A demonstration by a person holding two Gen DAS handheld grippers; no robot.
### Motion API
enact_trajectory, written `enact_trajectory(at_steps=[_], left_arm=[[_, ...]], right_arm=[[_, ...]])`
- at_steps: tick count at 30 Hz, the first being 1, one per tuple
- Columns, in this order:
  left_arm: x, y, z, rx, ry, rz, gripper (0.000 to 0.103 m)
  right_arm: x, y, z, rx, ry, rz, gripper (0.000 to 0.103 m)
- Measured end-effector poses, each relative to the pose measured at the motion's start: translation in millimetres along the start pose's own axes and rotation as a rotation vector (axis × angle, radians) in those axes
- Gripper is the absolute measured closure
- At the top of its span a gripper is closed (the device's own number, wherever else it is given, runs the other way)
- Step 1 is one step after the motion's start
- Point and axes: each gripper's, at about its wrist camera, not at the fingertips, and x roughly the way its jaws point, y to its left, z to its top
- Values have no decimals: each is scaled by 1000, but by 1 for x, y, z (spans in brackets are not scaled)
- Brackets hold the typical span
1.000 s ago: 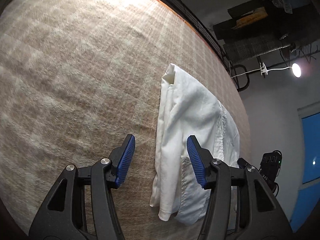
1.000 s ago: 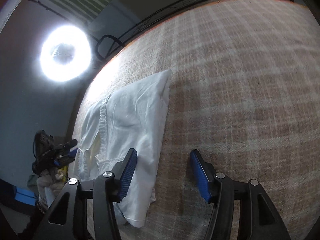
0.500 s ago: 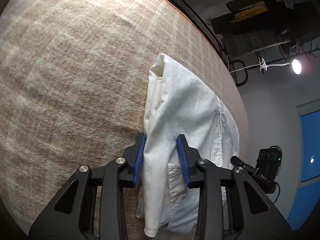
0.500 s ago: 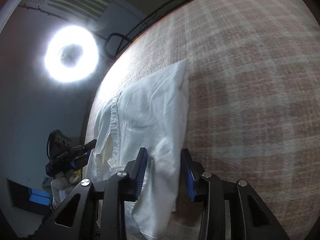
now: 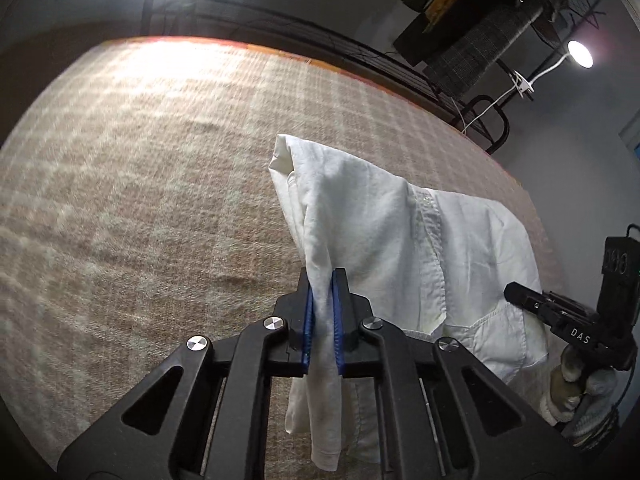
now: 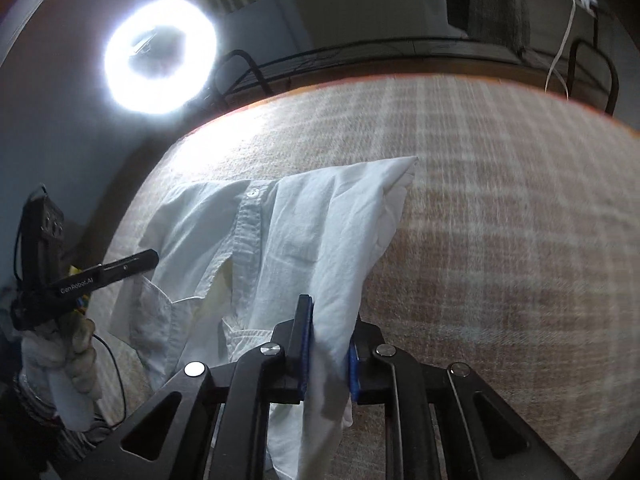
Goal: Fold small clothes
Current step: 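Grasp the shirt's long folded edge with both tools, then lift the shirt edge with both tools and fold it over the rest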
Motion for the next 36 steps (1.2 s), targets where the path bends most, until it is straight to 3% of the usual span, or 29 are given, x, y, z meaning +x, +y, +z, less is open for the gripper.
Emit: enact_trajectory(at_steps=[8,16,26,36], left_arm=[[-19,-36,-6,107,-52,-38,98],[-4,-73,-10,162,-22,-91,99],[32,-146,2,219,-9,-161,99],[93,-236,40,296,8,-231,99]], right_arm=[[-31,39,-3,-145,-60,-148,91],[-56,31,-6,-178,-100,-229,92],[-85,-14,-1,-137,-149,-272,93],[-107,-105,30,-49,-198,-350,94]])
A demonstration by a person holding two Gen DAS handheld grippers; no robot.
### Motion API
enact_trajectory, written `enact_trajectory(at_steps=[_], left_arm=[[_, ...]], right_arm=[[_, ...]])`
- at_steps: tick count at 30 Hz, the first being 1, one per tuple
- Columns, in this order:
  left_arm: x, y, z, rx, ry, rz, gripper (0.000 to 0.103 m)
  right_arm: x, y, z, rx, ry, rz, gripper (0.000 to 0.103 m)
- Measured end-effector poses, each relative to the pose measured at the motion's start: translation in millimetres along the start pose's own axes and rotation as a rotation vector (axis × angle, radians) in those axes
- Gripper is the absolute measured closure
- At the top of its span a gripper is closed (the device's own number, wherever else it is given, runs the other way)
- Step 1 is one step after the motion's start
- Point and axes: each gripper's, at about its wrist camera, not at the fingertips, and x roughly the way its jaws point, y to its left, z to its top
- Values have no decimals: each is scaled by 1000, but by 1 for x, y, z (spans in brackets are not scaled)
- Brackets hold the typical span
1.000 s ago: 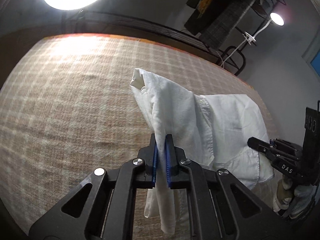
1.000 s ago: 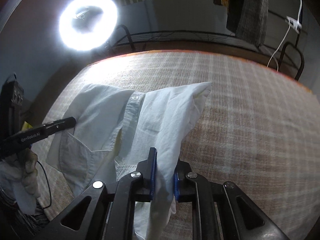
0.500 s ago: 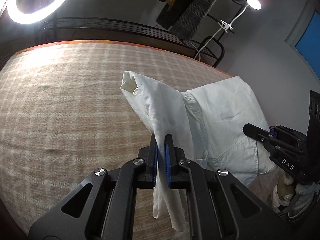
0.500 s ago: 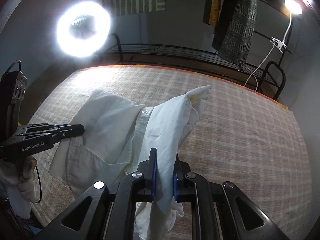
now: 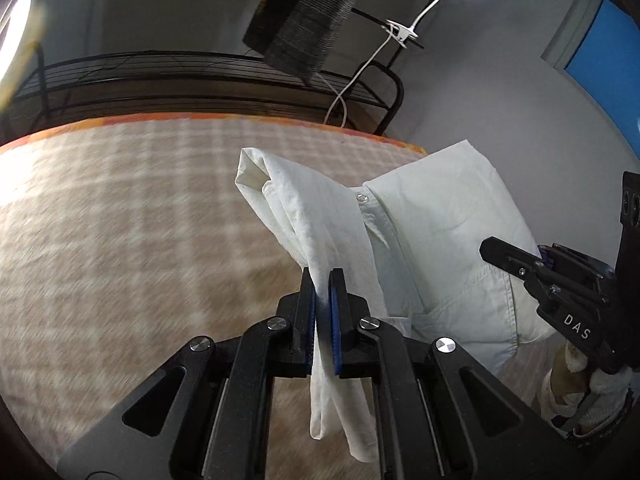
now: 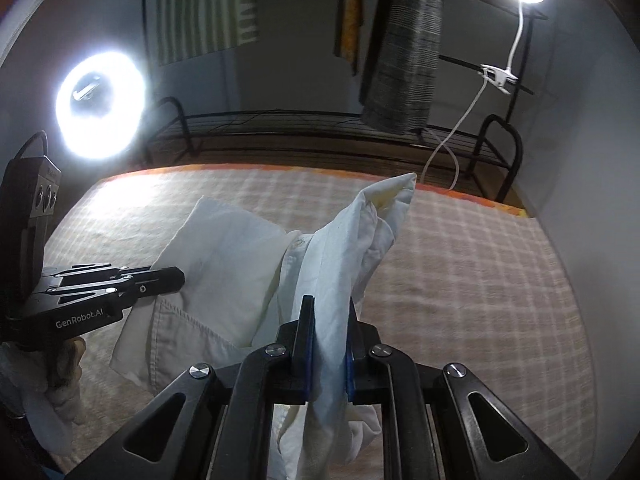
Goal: Fold small clothes
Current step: 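Lift the shirt edge with both tools and fold it over the rest, then lay the folded edge down and open both tools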
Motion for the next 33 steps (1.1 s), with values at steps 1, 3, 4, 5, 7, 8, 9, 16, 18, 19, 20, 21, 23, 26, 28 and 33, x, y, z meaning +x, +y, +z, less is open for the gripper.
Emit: enact_trajectory(at_steps=[1,3,4,5,7,8,9,16,18,19,20,21,23,26,28,33], left_arm=[[10,-7,9,3,-1,-9,99],[24,-19,22,18,-7,-15,99],[33,-26,29,27,-11,-18,99],[42,-32,36,38,-15,-21,99],[60,-43,49,44,-18,-22,99],[69,-48,55,43,-19,-25,99],[80,-53,63,43,-18,-25,99],[137,-85,87,59,-12,-30,99],[150,-95,90,73,-13,-31,99],[158,-100,92,78,-12,-28,99],[165,-104,92,82,-8,-26,99],[171,-108,94,89,-5,-23,99],[179,-110,92,103,1,-7,99],[191,-108,87,129,20,37,99],[197,-104,85,134,38,75,99],[196,-96,78,135,58,116,99]], right_arm=[[2,-10,4,5,-4,-13,94],[6,-30,12,16,-18,-33,94],[7,-38,14,19,-24,-42,94],[8,-47,18,21,-29,-53,94],[15,-64,27,16,-36,-81,94],[18,-74,31,22,-39,-88,94],[21,-82,35,31,-40,-92,94],[46,-135,59,73,-53,-142,94],[51,-149,63,73,-54,-163,94],[54,-154,64,77,-53,-168,94],[56,-160,64,85,-52,-174,94],[61,-170,64,100,-51,-175,94],[69,-185,63,126,-45,-175,94],[83,-201,57,144,-24,-181,94],[96,-209,53,147,2,-216,93],[110,-221,49,111,51,-374,67]])
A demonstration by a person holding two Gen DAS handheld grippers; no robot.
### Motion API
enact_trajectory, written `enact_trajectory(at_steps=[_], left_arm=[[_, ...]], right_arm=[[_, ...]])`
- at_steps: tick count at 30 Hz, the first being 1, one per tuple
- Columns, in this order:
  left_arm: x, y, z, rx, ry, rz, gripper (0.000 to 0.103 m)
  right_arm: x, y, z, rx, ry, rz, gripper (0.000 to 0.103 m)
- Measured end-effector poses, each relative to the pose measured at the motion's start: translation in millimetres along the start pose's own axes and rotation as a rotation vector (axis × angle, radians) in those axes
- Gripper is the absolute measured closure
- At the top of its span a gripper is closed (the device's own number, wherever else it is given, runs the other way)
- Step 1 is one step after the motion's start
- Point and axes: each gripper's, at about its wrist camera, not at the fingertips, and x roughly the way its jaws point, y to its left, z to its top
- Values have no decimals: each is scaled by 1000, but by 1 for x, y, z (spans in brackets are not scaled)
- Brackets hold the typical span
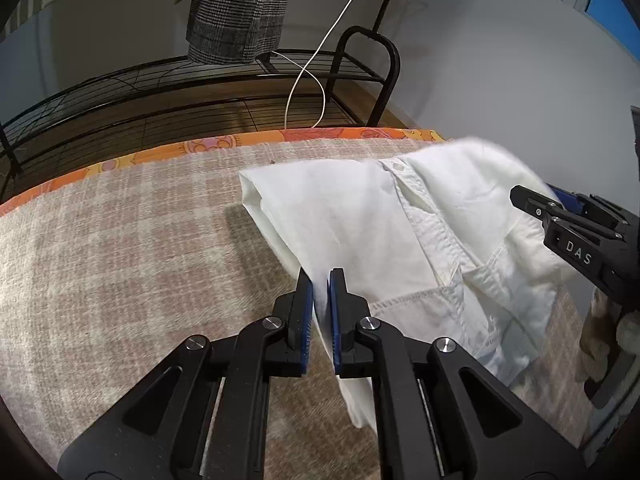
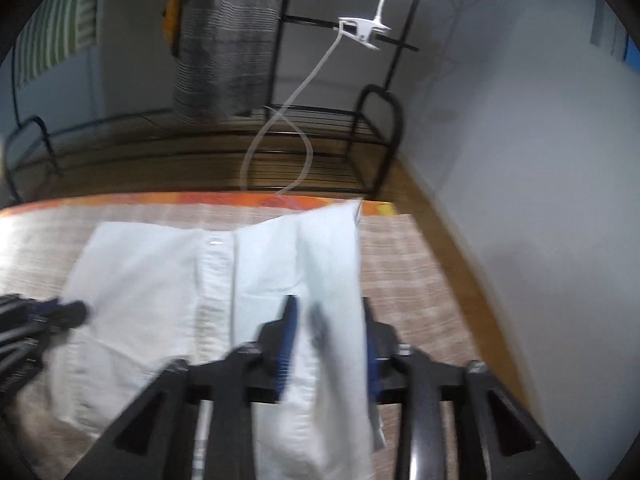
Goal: Fold small clothes
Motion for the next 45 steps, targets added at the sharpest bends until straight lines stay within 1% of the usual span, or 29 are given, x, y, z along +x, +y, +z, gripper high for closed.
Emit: enact_trajectory(at_steps=[4,7,9,16,20,24,28,34,37,42,45], left_arm=[[-17,-2,-7,28,-25,12,99],[-29,-3,-6,26,-39,5,99],[-43,-4,-8,32,-58,6,99],[-104,-8,-18,50,-120,-1,99],[-144,-9,-25,62,-159,-3,99],[-189,-11,-36,83,-203,6,99],[-234,-11,-52,101,-244,13,99],[-284,-4,-85,103,-271,2,99],[-304,-3,-104,132,-284,19,99],[-329,9,-131,133,-306,25,99],[-338,17,-146,130,-311,20,99]], right_arm=[[-5,0,-1,-16,-5,-18,66],[-14,2,-1,-15,-18,-26,61],[-24,3,-3,-6,-28,-19,61],[-83,7,-6,27,-94,16,61],[-128,9,-10,59,-141,49,61],[-174,16,-17,59,-184,68,61],[-216,24,-26,72,-219,100,61],[-271,50,-52,70,-251,125,60],[-290,65,-66,77,-260,139,59],[-314,89,-92,88,-272,148,58],[-320,97,-105,104,-269,142,57]])
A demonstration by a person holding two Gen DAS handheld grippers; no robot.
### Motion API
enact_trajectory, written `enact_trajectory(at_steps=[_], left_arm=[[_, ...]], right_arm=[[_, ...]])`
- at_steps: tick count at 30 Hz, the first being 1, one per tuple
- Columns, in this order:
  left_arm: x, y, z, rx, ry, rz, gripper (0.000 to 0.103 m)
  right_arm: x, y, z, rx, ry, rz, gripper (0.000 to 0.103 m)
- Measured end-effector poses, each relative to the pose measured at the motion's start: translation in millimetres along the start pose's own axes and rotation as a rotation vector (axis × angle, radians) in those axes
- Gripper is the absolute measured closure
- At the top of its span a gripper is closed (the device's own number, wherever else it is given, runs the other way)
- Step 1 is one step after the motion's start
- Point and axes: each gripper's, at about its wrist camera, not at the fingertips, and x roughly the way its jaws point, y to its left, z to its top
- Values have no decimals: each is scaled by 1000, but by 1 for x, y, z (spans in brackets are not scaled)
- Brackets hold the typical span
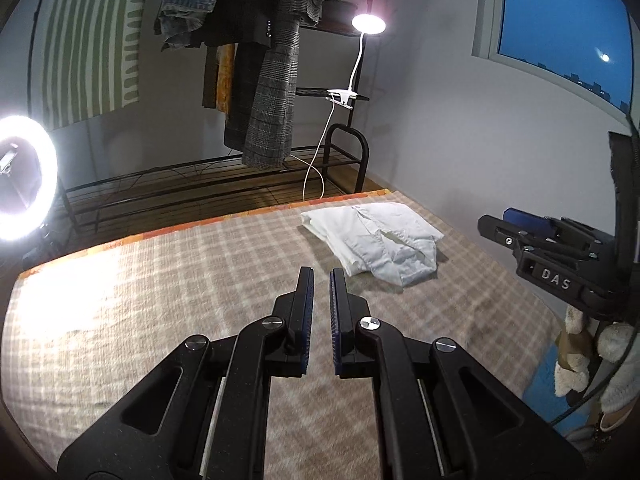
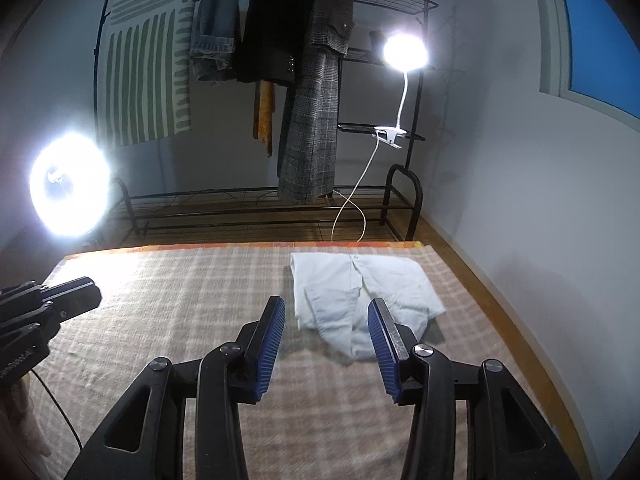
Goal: Fold small clothes
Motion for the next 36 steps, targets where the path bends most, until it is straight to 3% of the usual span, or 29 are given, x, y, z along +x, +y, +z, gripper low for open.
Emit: enact_trajectory(at_steps=[8,15,19,23,28,36], left_arm=[[-9,7,-36,25,31,-9,98],[0,8,-52,42,52,0,86],[-2,5,-58,50,33,6,38],[-5,2,-59,72,24,9,18],[-6,3,-60,74,17,58,6],[-6,8,-59,62,22,72,6]], right_arm=[[-3,18,-31,60,10,-6,45],[-1,19,-39,98,-5,-4,30],[-2,21,-40,81,-31,-16,12],[-7,22,-39,70,-66,-37,0],[-6,20,-37,82,-75,-42,0],[-3,26,-36,64,-77,-34,0]])
